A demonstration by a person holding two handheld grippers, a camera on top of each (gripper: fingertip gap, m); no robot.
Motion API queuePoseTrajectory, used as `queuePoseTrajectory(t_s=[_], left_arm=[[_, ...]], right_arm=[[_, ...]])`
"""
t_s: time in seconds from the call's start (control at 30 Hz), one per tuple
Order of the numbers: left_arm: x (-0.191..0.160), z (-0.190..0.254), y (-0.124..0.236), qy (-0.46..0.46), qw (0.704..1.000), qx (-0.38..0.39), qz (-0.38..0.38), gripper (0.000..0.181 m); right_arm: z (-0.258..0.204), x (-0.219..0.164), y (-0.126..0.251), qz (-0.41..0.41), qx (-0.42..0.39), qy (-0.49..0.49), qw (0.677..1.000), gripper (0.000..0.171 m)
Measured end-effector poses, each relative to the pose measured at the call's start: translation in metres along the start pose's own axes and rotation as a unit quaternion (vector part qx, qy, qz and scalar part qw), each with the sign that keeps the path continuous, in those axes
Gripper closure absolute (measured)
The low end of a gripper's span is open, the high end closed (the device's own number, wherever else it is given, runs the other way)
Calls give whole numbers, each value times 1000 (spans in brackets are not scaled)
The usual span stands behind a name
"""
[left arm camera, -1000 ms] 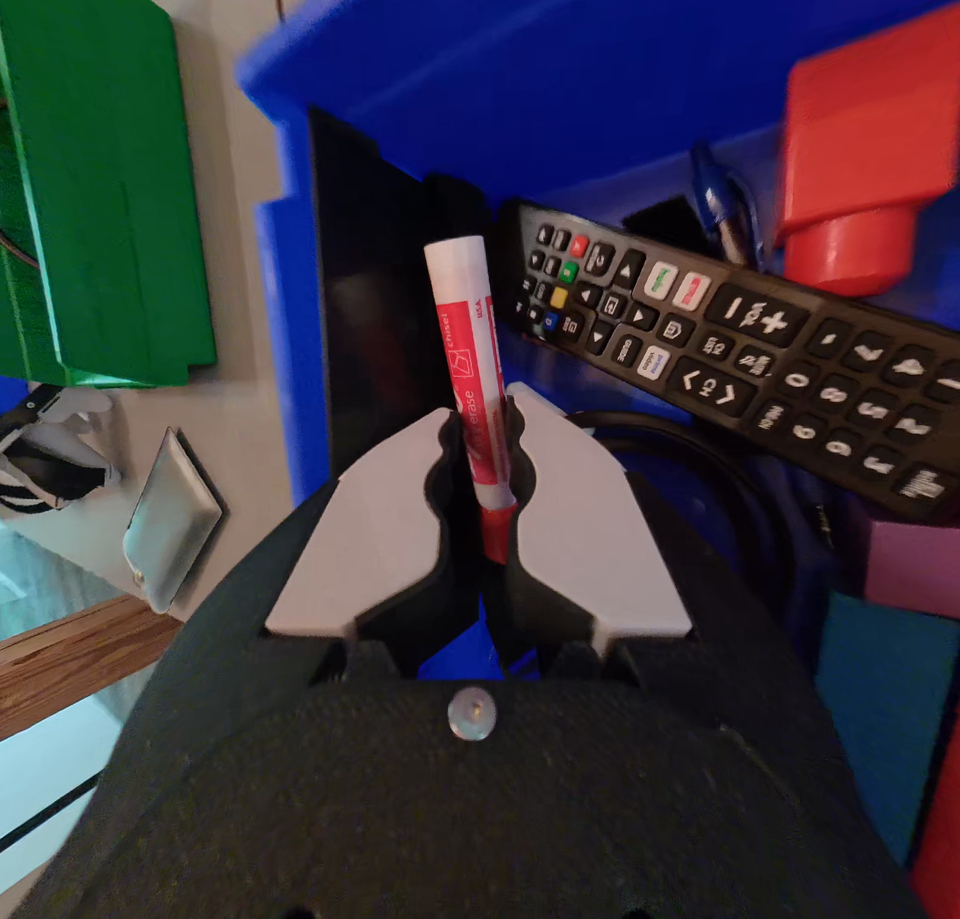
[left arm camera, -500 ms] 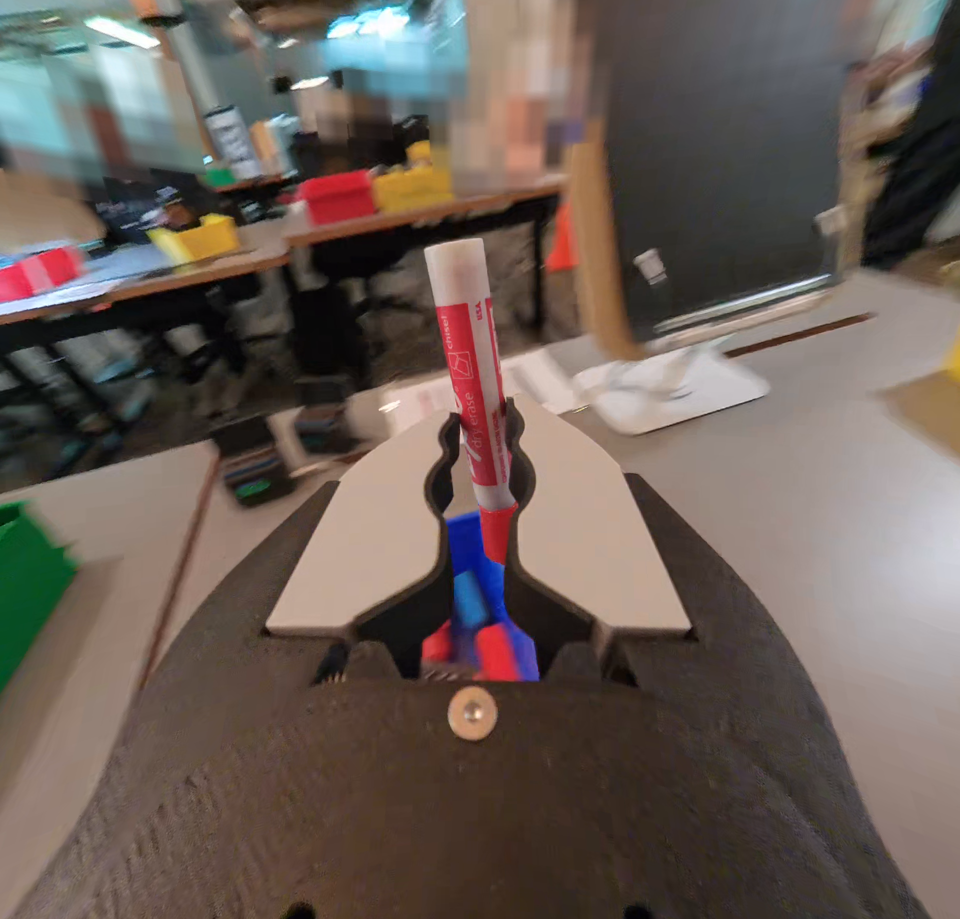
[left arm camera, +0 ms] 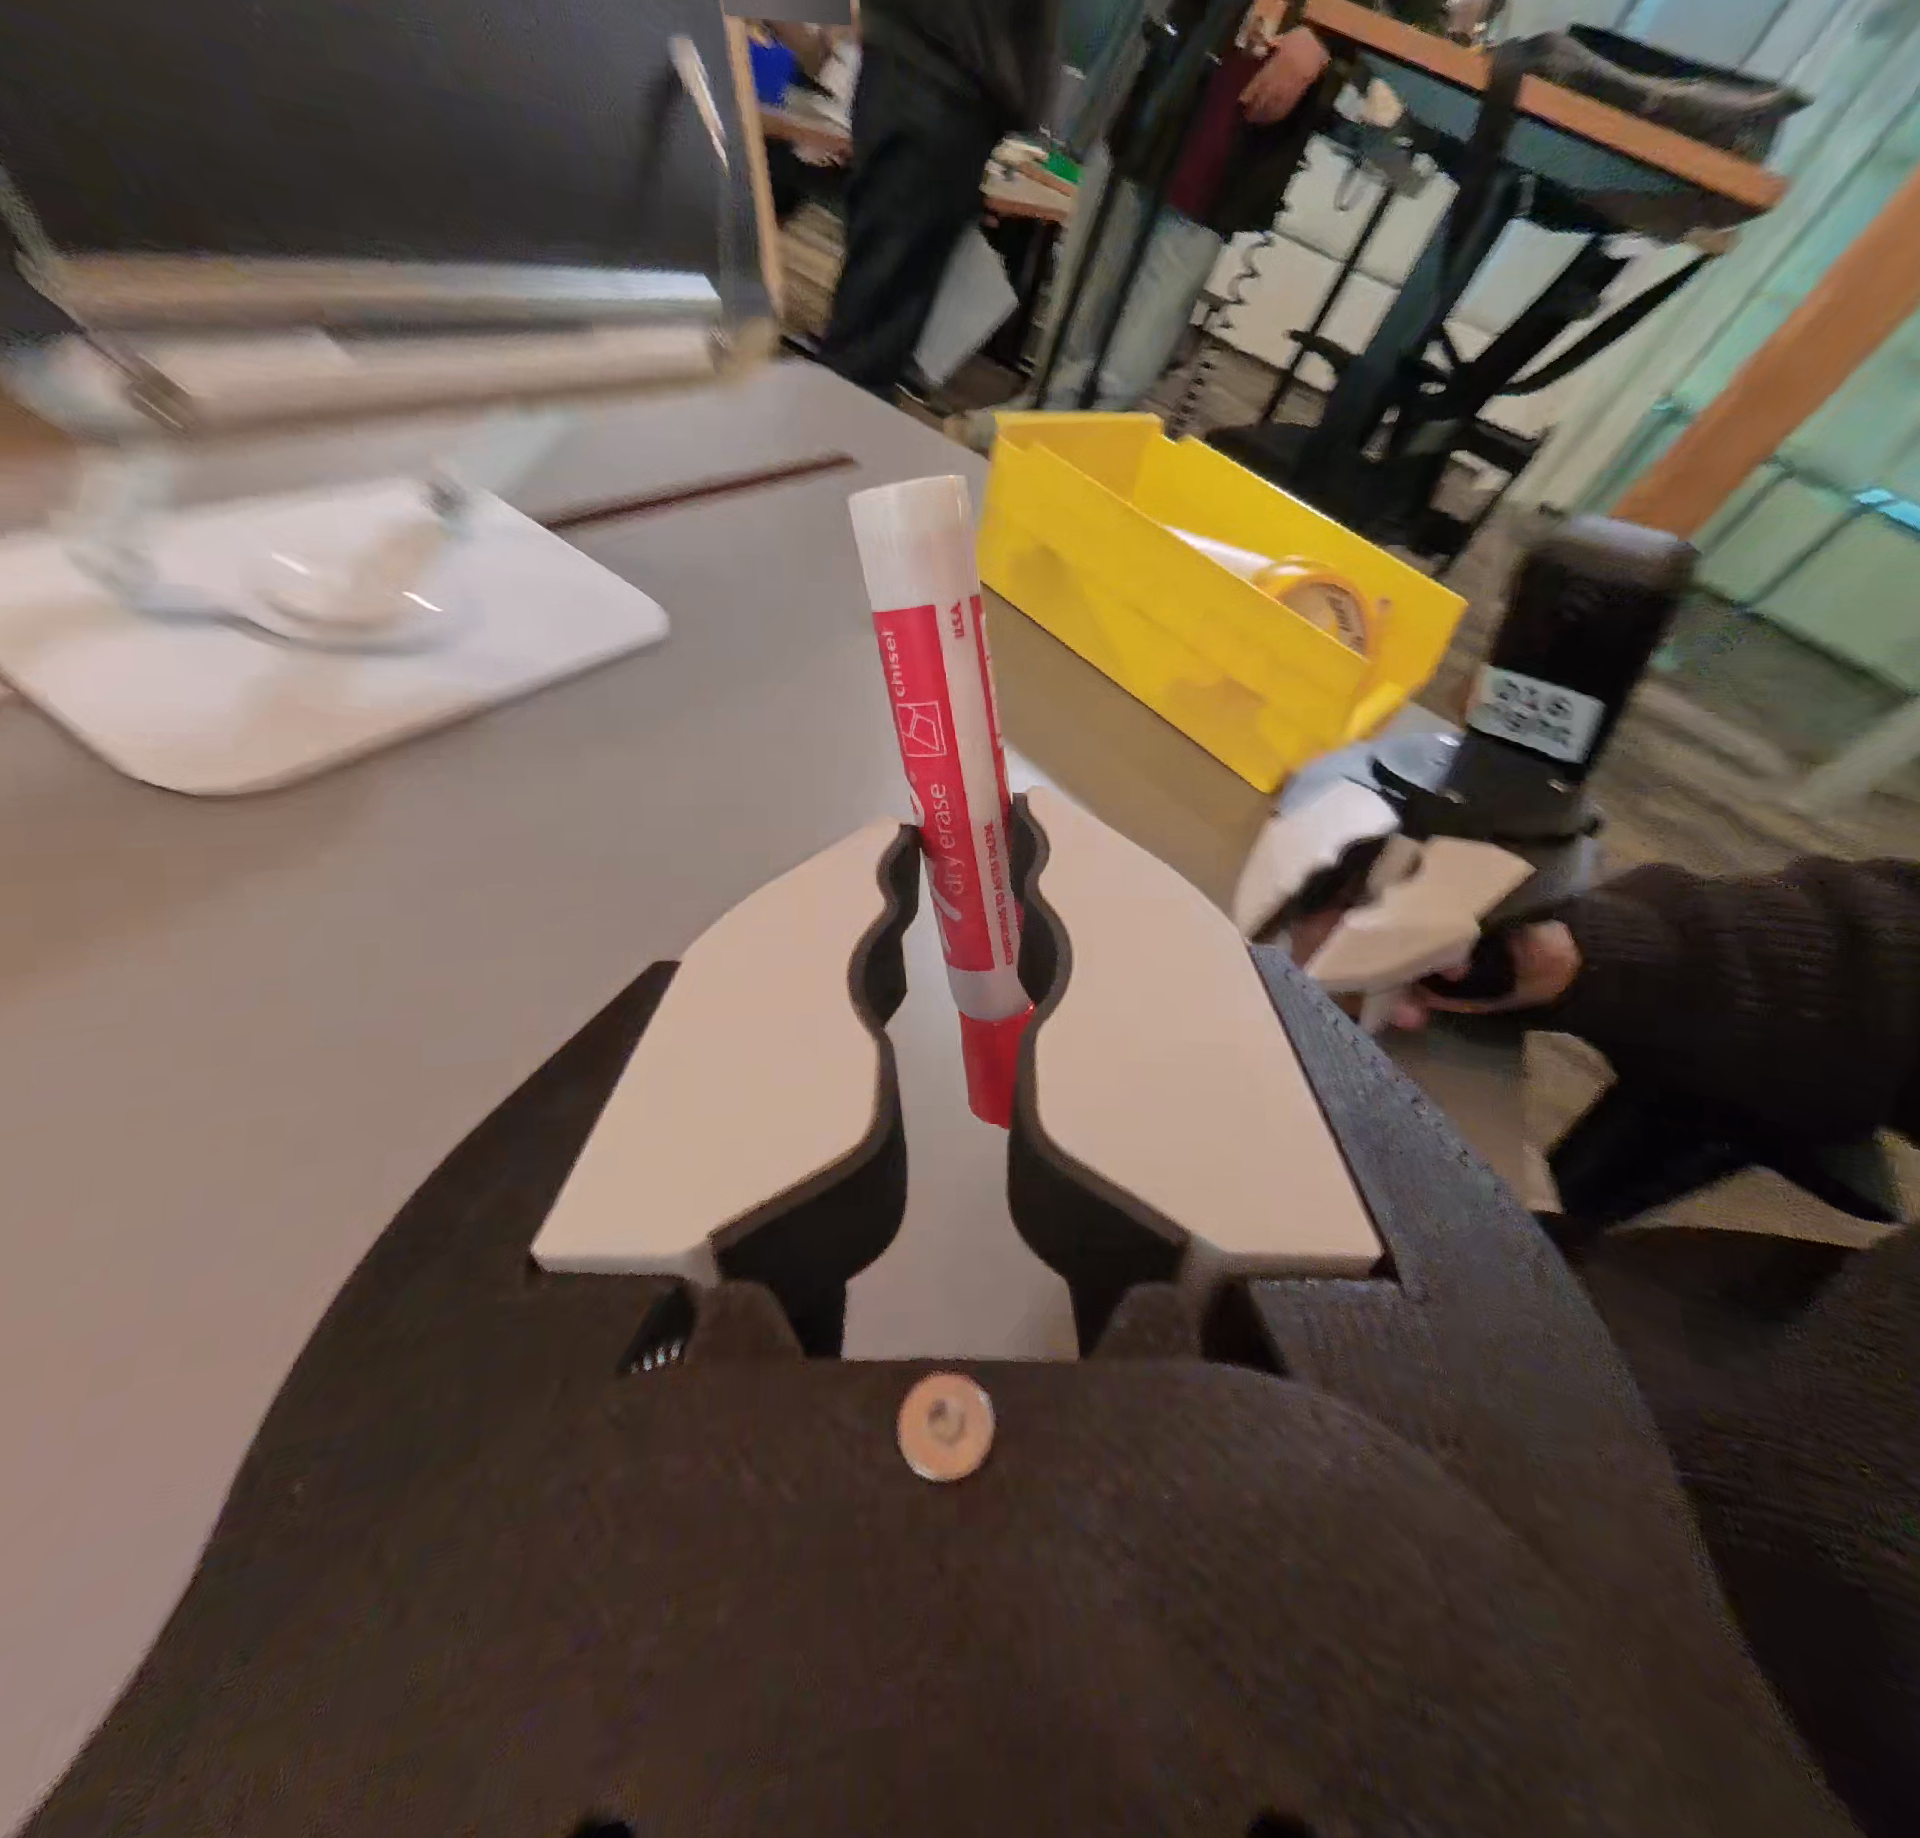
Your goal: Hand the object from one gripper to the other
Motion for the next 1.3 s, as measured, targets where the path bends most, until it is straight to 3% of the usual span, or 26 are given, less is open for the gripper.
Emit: queuePoseTrajectory(t_s=[0.1,0.23,0.4,0.77,0.83,1.2,1.3], left_arm=[[-37,-5,-28,32,998,-33,-47,161],[-78,-6,-48,45,991,-68,-108,161],[-102,4,-58,28,980,-83,-179,162],[-127,40,-61,-51,962,-137,-232,161],[-128,45,-60,-53,961,-143,-231,162],[-129,50,-59,-49,959,-166,-225,161],[-130,52,-60,-53,959,-163,-227,146]], right_arm=[[17,4,-1,28,9,-53,998,150],[25,5,13,25,-5,-50,998,150],[37,-14,23,-91,-46,0,995,150],[14,-15,9,-44,73,-135,987,142],[14,-18,9,-51,80,-142,985,151],[13,-15,9,-30,86,-181,979,152],[15,-11,11,-9,83,-187,979,152]])
Point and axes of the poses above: each gripper's, where its closed fingertips meet, y back along the fingers, x out of its top, z = x × y across the jaws, the point moved 5 cm from there along y, back along the fingers, and after that the axes turned 14 degrees about y, right-handed, at the moved point
